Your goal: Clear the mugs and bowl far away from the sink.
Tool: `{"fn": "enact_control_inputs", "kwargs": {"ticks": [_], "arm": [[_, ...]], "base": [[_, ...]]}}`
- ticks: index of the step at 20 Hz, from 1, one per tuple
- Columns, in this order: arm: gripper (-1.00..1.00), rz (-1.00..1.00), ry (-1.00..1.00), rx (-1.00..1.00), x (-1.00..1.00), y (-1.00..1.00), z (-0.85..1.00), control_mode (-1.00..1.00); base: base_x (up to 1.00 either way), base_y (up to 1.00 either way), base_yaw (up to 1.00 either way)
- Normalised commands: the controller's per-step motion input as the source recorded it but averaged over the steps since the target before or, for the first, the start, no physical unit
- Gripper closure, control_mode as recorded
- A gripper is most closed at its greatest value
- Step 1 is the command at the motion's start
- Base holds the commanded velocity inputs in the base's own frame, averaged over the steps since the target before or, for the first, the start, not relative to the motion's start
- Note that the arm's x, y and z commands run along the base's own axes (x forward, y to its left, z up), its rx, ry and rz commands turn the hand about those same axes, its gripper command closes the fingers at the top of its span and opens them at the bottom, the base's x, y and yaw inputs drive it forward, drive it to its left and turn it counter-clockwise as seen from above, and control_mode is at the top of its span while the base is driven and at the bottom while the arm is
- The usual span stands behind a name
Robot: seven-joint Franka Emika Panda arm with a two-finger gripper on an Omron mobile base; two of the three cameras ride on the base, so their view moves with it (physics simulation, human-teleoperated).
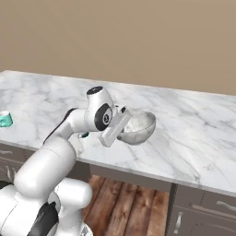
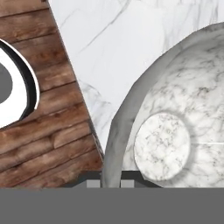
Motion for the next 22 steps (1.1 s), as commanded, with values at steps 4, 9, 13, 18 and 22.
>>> {"fn": "enact_control_inputs", "kwargs": {"ticks": [4, 9, 13, 18, 22], "arm": [[1.00, -0.02, -0.05, 0.17, 0.27, 0.00, -0.17, -1.00], [1.00, -0.02, -0.03, 0.14, 0.40, 0.00, -0.17, -1.00], [1.00, 0.00, 0.00, 0.01, 0.60, 0.11, -0.17, -1.00], [1.00, 0.00, 0.00, 0.00, 0.64, 0.06, -0.29, -1.00], [1.00, 0.00, 0.08, 0.00, 0.47, 0.00, -0.54, -1.00]], "base": [[0.00, 0.00, 0.00], [0.00, 0.00, 0.00], [0.00, 0.00, 0.00], [0.00, 0.00, 0.00], [0.00, 0.00, 0.00]]}}
